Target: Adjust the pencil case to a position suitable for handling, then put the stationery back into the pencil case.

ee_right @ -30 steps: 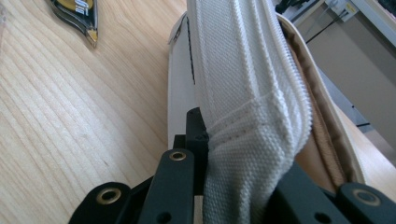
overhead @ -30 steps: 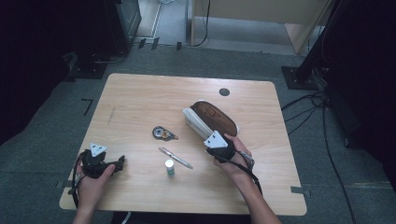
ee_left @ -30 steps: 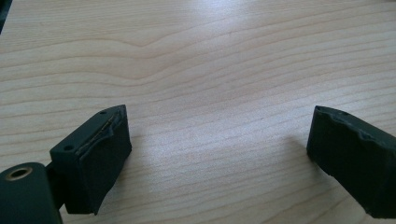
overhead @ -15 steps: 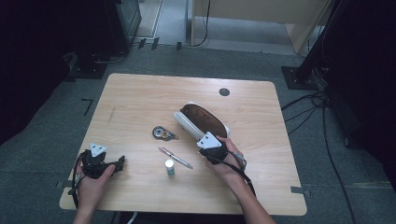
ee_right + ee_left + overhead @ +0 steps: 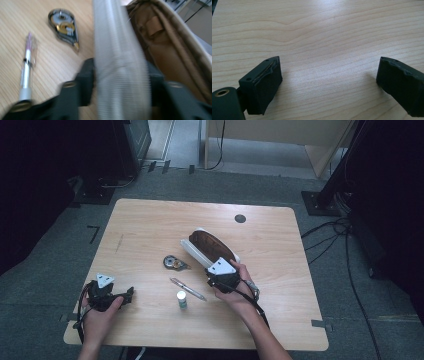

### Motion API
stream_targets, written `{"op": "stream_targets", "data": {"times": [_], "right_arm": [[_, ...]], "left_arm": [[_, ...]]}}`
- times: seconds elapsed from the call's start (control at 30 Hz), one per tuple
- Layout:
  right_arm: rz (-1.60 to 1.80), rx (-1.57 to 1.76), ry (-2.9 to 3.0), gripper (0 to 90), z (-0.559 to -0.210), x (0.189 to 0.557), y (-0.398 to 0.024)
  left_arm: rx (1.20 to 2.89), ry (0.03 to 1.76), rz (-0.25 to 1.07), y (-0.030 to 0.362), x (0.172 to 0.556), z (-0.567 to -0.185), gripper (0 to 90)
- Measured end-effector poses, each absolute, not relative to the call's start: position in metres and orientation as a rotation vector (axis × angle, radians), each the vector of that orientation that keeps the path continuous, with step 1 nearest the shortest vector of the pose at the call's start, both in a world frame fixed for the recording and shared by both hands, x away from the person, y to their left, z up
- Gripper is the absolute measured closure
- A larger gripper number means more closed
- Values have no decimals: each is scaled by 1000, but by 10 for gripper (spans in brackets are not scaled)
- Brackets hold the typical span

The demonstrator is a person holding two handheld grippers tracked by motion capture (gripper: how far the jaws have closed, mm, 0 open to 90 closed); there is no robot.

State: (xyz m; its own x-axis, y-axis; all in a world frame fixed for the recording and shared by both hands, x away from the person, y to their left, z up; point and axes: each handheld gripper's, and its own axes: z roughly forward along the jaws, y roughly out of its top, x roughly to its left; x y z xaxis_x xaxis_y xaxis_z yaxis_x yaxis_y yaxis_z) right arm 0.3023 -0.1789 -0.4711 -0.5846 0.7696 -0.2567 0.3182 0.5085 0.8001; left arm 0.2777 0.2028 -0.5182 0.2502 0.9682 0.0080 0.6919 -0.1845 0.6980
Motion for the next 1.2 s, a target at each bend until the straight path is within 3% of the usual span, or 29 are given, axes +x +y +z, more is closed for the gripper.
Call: {"op": "stream_targets", "data": {"times": [0.17,0.2,0.43,0.87,1.2], "right_arm": [[1092,926,2146,356,-460,300,-189],[1144,959,2160,289,-454,299,-195],[1267,1013,2126,239,-436,290,-208],[1381,966,2153,316,-420,272,-206],[1481,906,2250,433,-429,257,-181]], "left_arm": [[1950,1506,621,203,278,-518,62],[1950,1506,621,203,278,-518,62],[1952,1505,621,203,278,-518,62],[1951,1506,622,203,278,-518,62],[1954,1503,622,202,278,-518,62]]}}
